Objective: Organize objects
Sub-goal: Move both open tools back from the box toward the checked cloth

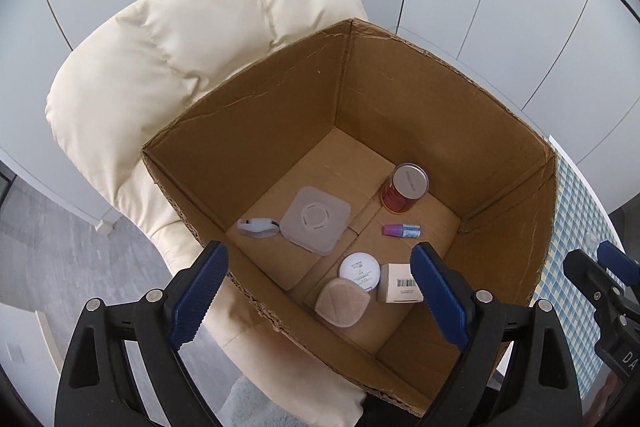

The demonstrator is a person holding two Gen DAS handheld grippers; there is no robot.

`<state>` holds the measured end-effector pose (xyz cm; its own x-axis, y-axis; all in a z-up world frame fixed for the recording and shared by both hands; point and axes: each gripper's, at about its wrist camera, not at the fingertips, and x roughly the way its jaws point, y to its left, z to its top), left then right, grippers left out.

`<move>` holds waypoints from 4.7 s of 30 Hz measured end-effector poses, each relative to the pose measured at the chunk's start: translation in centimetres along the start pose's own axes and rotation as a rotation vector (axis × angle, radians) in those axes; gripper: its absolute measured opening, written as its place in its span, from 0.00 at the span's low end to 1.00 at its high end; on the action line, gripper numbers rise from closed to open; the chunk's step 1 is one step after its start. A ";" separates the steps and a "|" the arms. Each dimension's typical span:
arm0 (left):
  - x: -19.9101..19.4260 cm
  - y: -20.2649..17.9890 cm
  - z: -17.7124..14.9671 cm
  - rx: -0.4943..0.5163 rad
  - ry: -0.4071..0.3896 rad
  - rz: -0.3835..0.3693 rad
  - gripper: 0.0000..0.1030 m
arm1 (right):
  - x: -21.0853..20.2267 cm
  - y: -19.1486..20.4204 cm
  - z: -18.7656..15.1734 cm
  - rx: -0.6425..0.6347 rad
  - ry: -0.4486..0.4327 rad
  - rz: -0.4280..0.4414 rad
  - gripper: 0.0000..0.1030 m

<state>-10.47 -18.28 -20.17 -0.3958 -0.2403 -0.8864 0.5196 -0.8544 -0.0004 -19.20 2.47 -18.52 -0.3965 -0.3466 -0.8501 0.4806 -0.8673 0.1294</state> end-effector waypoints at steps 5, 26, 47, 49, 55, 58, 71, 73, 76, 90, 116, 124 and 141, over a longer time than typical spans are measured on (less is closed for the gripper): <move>-0.7 0.2 -0.2 -0.005 -0.006 -0.005 0.90 | -0.4 0.2 -0.2 -0.007 -0.002 -0.002 0.82; -6.9 1.0 -4.9 0.020 -0.027 -0.032 0.90 | -5.7 1.9 -4.7 0.001 -0.002 0.000 0.85; -13.6 0.4 -10.0 0.084 -0.068 -0.061 0.90 | -13.1 1.3 -11.1 0.042 -0.036 0.022 0.85; -14.0 0.5 -10.3 0.083 -0.069 -0.067 0.90 | -13.7 1.2 -11.6 0.041 -0.043 0.013 0.85; -14.9 1.2 -11.5 0.070 -0.070 -0.072 0.90 | -15.7 0.8 -13.1 0.053 -0.059 -0.009 0.85; -15.2 1.3 -12.4 0.088 -0.066 -0.070 0.90 | -16.5 0.7 -14.1 0.064 -0.059 -0.003 0.85; -16.5 0.8 -13.8 0.117 -0.073 -0.085 0.90 | -18.5 1.6 -16.7 0.047 -0.065 -0.014 0.85; -16.5 0.5 -13.9 0.123 -0.072 -0.088 0.90 | -18.7 1.5 -16.8 0.050 -0.069 -0.016 0.85; -16.6 0.1 -13.8 0.136 -0.076 -0.088 0.90 | -18.8 1.4 -16.8 0.054 -0.072 -0.021 0.85; -15.8 -2.7 -13.7 0.201 -0.064 -0.105 0.90 | -18.2 -0.4 -17.3 0.119 -0.068 -0.043 0.85; -15.2 -10.3 -15.1 0.371 -0.049 -0.180 0.90 | -20.1 -6.2 -20.8 0.292 -0.071 -0.139 0.85; -15.3 -13.5 -16.1 0.437 -0.041 -0.212 0.90 | -21.1 -8.6 -22.5 0.359 -0.073 -0.171 0.85; -16.0 -18.5 -17.9 0.556 -0.039 -0.264 0.90 | -23.3 -12.3 -25.7 0.484 -0.094 -0.238 0.85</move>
<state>-0.13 9.60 -14.25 -0.4899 0.0049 -0.8717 -0.0681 -0.9971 0.0327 4.24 30.35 -13.45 -0.5289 -0.1313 -0.8384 -0.0376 -0.9834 0.1778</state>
